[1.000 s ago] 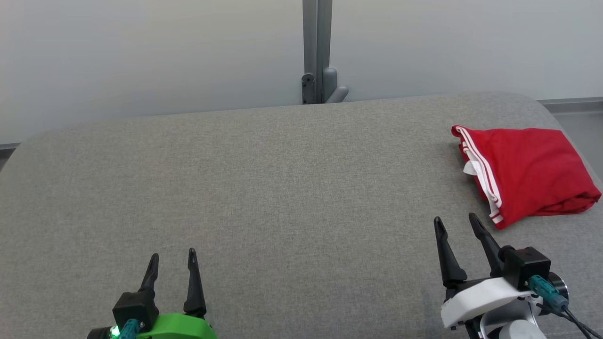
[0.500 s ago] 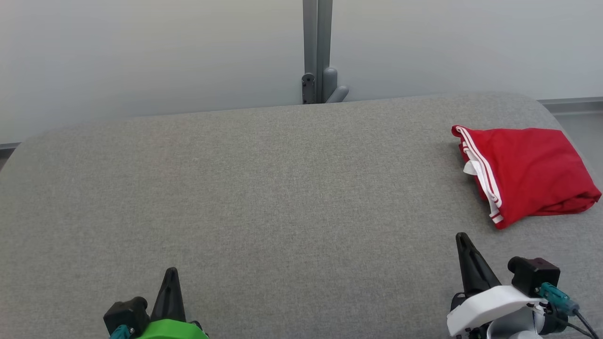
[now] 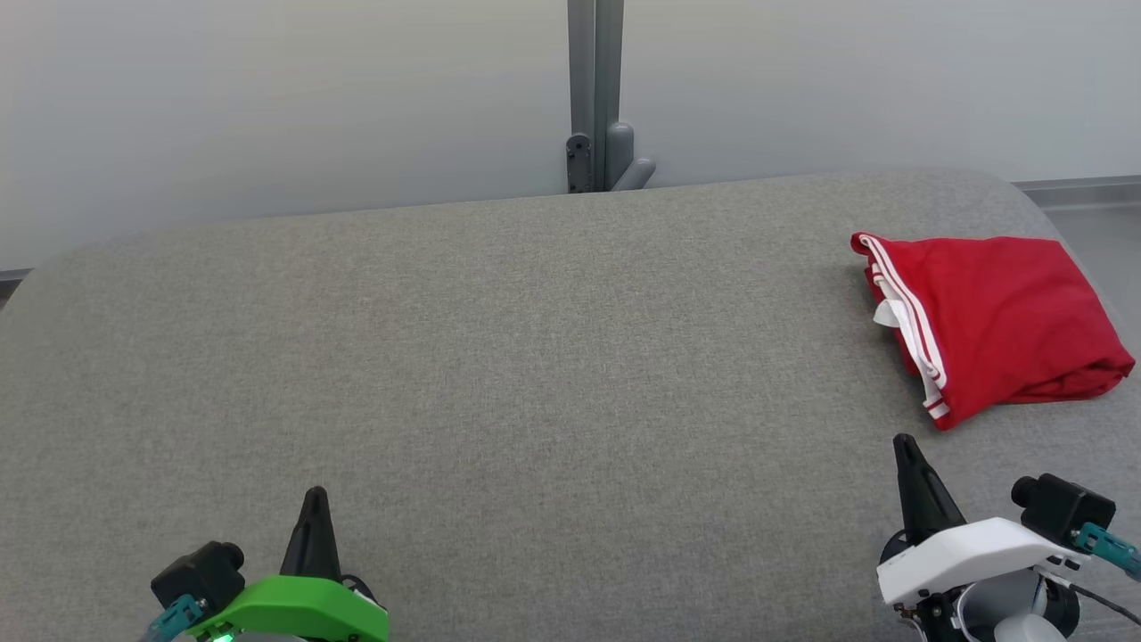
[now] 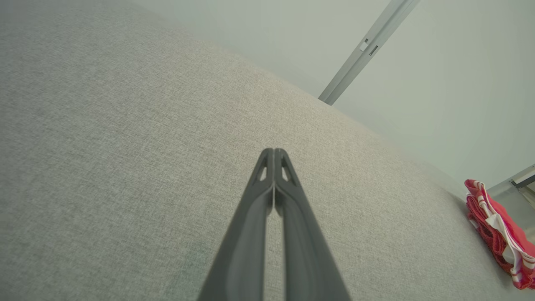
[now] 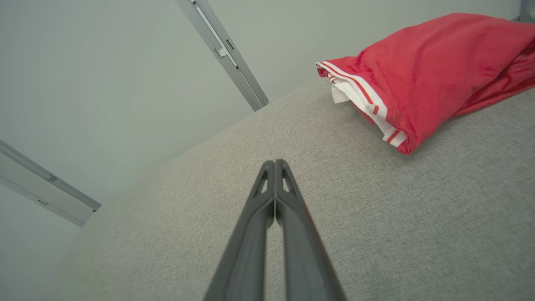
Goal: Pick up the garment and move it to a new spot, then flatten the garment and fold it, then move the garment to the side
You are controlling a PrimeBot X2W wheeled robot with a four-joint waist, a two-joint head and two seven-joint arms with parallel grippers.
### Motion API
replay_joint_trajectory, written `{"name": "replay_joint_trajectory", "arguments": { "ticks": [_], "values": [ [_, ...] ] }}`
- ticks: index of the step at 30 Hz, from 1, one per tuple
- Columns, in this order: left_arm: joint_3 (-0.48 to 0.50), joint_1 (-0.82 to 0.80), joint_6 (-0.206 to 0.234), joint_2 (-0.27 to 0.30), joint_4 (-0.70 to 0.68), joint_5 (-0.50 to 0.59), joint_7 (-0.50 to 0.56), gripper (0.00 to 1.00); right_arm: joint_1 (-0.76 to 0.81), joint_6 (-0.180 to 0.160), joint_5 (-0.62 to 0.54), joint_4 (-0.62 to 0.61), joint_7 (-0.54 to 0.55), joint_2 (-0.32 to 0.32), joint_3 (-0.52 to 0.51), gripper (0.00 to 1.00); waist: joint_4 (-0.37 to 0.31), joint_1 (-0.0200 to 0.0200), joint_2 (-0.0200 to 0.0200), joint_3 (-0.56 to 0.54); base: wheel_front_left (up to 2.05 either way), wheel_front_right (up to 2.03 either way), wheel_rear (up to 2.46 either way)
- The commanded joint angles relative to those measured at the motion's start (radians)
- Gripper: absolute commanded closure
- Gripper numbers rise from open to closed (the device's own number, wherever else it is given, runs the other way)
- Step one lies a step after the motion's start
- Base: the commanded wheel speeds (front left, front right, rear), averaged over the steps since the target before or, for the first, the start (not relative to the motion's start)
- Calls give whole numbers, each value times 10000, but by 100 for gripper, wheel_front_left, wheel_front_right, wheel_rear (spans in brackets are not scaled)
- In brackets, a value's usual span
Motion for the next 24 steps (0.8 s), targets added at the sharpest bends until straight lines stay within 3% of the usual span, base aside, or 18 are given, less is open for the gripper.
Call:
{"name": "replay_joint_trajectory", "arguments": {
  "ticks": [1, 24],
  "values": [
    [76, -399, -107, 22, -108, -400, 76, 100, -320, -3, 434, -97, 98, -73, -121, 100, -8, 0, 0, 9, 0, 0, 0],
    [386, -996, -597, 30, -21, -3601, 762, 100, -701, -5, 3734, 141, 982, -112, -848, 100, -112, 0, 0, 130, 0, 0, 0]
  ]
}}
